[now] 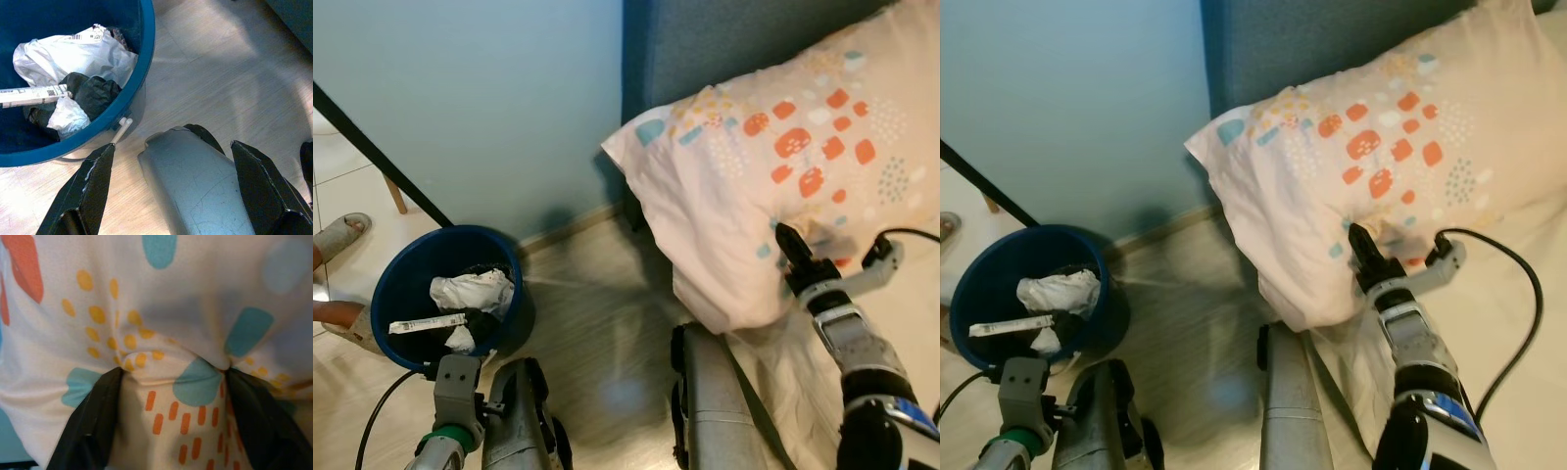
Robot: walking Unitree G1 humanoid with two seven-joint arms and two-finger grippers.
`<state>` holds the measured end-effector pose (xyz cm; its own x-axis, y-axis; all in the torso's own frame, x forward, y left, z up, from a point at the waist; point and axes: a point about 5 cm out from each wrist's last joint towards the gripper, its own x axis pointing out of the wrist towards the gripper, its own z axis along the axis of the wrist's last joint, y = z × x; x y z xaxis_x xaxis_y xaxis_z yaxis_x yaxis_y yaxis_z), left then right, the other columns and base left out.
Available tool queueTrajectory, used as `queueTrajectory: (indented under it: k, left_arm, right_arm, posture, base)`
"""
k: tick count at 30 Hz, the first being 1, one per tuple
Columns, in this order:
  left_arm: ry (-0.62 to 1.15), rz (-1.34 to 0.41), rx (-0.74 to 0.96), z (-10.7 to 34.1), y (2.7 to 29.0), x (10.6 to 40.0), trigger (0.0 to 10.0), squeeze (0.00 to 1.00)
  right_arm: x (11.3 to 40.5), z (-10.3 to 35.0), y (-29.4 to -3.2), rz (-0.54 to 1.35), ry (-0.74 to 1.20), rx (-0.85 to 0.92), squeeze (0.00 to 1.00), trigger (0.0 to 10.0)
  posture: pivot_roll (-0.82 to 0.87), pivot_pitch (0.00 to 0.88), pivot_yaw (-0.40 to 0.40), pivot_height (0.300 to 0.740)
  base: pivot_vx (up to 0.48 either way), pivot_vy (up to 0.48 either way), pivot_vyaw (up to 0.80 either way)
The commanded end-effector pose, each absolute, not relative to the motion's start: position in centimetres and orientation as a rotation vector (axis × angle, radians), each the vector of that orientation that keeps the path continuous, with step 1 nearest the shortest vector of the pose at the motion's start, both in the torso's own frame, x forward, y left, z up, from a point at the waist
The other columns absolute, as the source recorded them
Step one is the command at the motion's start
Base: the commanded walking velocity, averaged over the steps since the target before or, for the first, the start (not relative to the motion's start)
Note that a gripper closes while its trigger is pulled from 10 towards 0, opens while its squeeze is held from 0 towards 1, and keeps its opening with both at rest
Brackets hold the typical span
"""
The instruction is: Clean up the room
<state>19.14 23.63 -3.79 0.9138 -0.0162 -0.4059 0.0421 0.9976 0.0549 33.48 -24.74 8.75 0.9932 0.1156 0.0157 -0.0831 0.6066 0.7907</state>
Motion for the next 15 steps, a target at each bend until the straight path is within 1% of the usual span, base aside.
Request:
queueTrajectory:
  k: [1, 5, 9, 12, 15]
  left_arm:
    - [0.484, -0.036, 0.053, -4.9, 23.6, 17.4, 10.0, 0.00]
    - [0.467, -0.037, 0.061, -4.5, 23.8, 17.7, 10.0, 0.00]
    - [0.459, -0.040, 0.067, -4.4, 23.8, 17.8, 10.0, 0.00]
    - [0.457, -0.041, 0.069, -4.3, 23.8, 17.8, 10.0, 0.00]
    - [0.455, -0.038, 0.070, -4.3, 23.9, 17.8, 10.0, 0.00]
  right_arm:
    - [33.0, 6.6, -23.0, 0.115, 0.158, 0.921, 0.00, 0.0]
    - [33.9, 7.3, -22.8, 0.064, 0.155, 0.902, 0.00, 0.0]
    - [34.2, 7.7, -23.8, -0.027, 0.140, 0.880, 0.00, 0.0]
    - [34.4, 8.2, -24.2, -0.036, 0.112, 0.889, 0.00, 0.0]
    - [34.7, 8.8, -24.4, -0.024, 0.098, 0.846, 0.00, 0.0]
  posture:
    - [-0.05, 0.344, 0.088, 0.560]
    - [-0.05, 0.351, 0.089, 0.560]
    - [-0.04, 0.351, 0.087, 0.560]
    - [-0.04, 0.351, 0.087, 0.560]
    - [-0.04, 0.351, 0.087, 0.560]
  base:
    - [0.000, 0.000, 0.00]
    - [0.000, 0.000, 0.00]
    - [0.000, 0.000, 0.00]
    - [0.000, 0.000, 0.00]
    - [0.000, 0.000, 0.00]
